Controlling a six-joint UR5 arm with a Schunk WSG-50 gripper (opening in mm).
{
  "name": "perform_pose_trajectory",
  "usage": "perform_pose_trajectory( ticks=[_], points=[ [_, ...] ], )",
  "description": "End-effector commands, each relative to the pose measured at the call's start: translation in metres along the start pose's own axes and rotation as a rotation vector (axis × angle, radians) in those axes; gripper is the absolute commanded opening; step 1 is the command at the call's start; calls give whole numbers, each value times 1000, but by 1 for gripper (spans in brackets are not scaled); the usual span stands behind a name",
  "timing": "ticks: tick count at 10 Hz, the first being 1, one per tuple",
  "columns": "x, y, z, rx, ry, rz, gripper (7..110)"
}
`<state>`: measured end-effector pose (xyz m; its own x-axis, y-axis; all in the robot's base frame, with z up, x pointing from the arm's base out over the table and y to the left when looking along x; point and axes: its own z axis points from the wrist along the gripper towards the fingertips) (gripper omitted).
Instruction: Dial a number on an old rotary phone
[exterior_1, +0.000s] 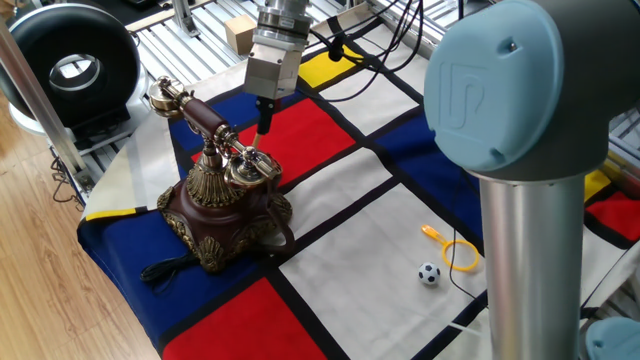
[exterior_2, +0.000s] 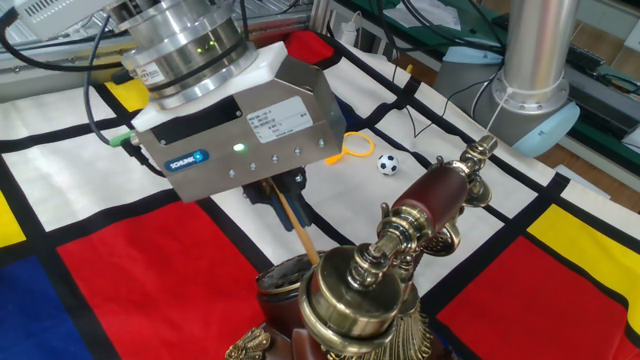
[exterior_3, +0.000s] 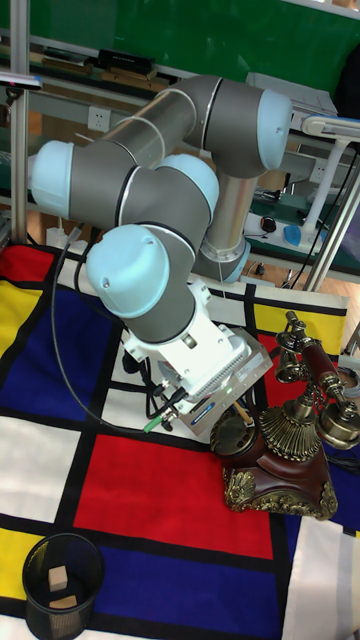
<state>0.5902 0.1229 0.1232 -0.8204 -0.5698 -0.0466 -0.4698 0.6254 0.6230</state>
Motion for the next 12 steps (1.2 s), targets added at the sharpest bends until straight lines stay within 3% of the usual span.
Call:
perform_pose_trajectory(
  ticks=[1,12],
  points=[
    [-6,0,1,-3,-11,2,7],
    [7,7,4,-8,31,49,7]
  ],
)
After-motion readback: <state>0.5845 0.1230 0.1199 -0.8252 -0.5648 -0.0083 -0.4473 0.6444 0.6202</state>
